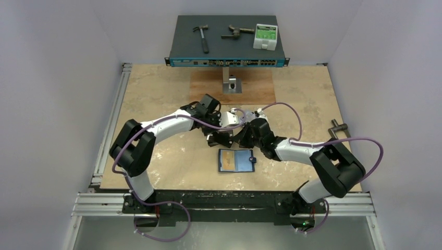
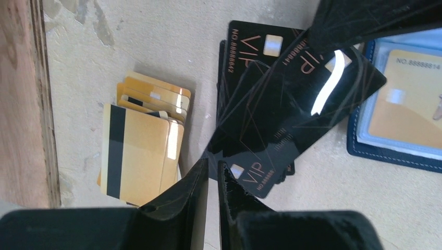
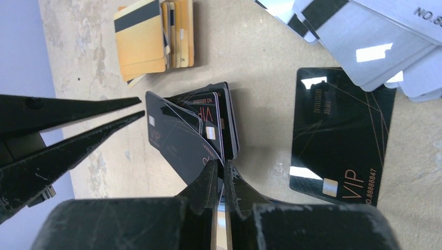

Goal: Put the credit cards into the card holder
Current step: Pick up the credit card from the center of the board.

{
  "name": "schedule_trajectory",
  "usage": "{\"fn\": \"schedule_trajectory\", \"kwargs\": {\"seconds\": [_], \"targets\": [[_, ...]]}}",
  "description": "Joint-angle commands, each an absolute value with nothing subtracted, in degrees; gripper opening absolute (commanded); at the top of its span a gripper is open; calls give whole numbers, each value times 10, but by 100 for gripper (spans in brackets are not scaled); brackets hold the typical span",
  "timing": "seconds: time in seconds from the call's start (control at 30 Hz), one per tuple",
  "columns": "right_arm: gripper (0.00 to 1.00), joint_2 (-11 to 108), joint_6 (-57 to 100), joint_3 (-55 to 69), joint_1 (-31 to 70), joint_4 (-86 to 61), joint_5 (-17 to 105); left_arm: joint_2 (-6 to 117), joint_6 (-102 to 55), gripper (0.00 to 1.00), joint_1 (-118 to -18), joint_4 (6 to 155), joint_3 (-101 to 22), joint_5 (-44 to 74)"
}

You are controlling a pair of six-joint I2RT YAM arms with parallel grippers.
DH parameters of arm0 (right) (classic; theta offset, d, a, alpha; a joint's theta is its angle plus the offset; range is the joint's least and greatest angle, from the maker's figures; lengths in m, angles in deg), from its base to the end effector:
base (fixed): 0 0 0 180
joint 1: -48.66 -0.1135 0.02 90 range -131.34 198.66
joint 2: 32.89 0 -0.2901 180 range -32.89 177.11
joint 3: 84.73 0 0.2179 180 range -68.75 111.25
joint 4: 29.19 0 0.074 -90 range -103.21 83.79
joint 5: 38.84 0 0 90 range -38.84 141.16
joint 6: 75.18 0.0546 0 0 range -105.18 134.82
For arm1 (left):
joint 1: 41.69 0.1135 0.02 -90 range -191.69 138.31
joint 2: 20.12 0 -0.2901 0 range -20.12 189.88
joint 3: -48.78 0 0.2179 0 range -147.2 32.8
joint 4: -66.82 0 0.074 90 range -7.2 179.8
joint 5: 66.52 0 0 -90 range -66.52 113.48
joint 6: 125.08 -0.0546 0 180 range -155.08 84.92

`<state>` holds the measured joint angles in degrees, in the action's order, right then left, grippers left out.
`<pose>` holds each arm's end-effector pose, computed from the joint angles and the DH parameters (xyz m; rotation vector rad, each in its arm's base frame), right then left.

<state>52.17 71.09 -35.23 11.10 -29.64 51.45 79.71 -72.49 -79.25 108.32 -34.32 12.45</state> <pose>0.2201 0.1689 0.2018 0.3828 2.3050 0.8822 0.2674 -0.2188 0.2281 1.6244 2.0017 -0.2498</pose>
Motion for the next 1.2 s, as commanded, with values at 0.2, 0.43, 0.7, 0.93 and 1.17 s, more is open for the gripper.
{"fn": "schedule_trajectory", "kwargs": {"seconds": [0.2, 0.43, 0.7, 0.93, 1.17], "targets": [[5, 549, 720, -369, 116, -316, 514, 836, -755, 9, -815, 1097, -388, 165], [38, 544, 742, -387, 120, -352, 491, 843, -761, 7, -820, 1104, -393, 170], [47, 537, 789, -437, 122, -435, 442, 845, -761, 7, -822, 1103, -393, 176], [46, 576, 834, -460, 121, -540, 407, 843, -761, 6, -822, 1100, -389, 178], [27, 588, 845, -455, 122, -560, 400, 841, -764, 5, -822, 1093, -378, 186]]}}
